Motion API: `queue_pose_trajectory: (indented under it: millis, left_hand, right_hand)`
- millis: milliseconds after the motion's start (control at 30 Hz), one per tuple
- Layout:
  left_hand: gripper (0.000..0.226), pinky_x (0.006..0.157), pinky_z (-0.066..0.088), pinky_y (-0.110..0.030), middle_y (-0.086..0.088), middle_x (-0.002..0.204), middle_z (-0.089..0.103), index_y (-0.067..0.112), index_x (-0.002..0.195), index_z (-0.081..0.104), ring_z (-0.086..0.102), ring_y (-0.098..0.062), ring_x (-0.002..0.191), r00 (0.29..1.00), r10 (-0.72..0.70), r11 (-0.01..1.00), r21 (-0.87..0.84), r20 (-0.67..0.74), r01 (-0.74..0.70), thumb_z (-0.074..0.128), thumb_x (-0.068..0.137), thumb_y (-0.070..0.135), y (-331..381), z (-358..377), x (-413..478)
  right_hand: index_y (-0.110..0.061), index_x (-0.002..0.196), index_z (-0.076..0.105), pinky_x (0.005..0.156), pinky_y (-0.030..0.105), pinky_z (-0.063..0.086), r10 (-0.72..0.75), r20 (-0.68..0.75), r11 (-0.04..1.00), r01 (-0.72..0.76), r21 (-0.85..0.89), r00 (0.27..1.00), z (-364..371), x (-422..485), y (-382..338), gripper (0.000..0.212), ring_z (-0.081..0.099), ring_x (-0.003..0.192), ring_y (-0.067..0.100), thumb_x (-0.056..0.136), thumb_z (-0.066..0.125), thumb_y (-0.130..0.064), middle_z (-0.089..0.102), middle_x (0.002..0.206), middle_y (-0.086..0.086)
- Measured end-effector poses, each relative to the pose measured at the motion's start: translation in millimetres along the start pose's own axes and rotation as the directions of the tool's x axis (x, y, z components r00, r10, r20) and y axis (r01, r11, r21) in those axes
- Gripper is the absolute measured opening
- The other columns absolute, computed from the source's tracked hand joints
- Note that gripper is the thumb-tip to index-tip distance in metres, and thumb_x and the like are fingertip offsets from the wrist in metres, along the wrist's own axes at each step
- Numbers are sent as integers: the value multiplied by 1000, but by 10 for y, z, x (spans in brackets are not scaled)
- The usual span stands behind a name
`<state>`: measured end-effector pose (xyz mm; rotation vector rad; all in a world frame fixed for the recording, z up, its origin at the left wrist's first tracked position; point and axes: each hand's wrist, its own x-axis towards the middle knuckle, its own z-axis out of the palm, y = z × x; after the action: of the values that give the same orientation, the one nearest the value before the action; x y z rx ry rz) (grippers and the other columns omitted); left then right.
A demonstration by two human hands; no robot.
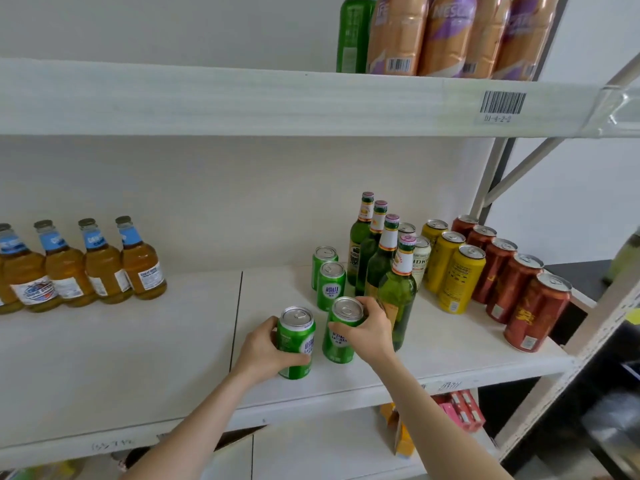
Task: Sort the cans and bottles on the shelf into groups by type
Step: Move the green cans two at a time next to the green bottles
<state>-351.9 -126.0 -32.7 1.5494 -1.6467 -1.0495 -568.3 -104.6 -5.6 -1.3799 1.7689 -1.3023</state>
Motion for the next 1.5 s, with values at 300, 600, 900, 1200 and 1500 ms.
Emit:
queue_pose_trajectory:
  millis: [300,600,900,1200,1500]
  left_hand:
    - [74,79,59,-41,5,90,73,24,93,63,70,-11,85,998,-38,999,-34,-52,37,91,27,43,-65,-15,299]
    - [75,77,58,-37,5,92,72,20,93,60,68,-12,86,997,-43,998,-58,-63,39,88,27,45,-18,80,421]
    - [76,79,59,-38,6,96,72,21,96,60,68,-12,89,997,-51,995,-92,-63,45,89,29,44,-60,105,488]
    - [71,80,58,-36,6,99,72,27,95,60,68,-13,93,998,-32,987,-158,-52,23,93,33,40,-197,138,470]
    - [60,74,57,-25,-8,95,75,13,99,61,72,-20,86,999,-32,970,-242,12,34,92,51,-6,-462,123,457]
  right_hand:
    - [-31,109,50,74,26,53,17,6,1000,-17,20,1000,254,383,32,62,63,91,11,61,89,-31,66,99,-11]
    - [-26,117,50,81,29,55,26,1,1000,-26,2,1000,326,619,33,66,62,96,14,64,89,-27,63,106,-8]
    - [-28,115,47,83,30,54,48,35,999,-48,9,998,343,708,90,66,61,102,17,65,89,-20,62,108,-6]
    - [-21,133,45,88,28,48,45,84,998,-49,50,995,289,640,124,74,54,107,13,71,86,-21,58,120,-5]
    - [-15,137,41,83,15,46,33,15,997,-33,66,999,231,314,232,77,58,102,8,75,83,-28,60,121,-3]
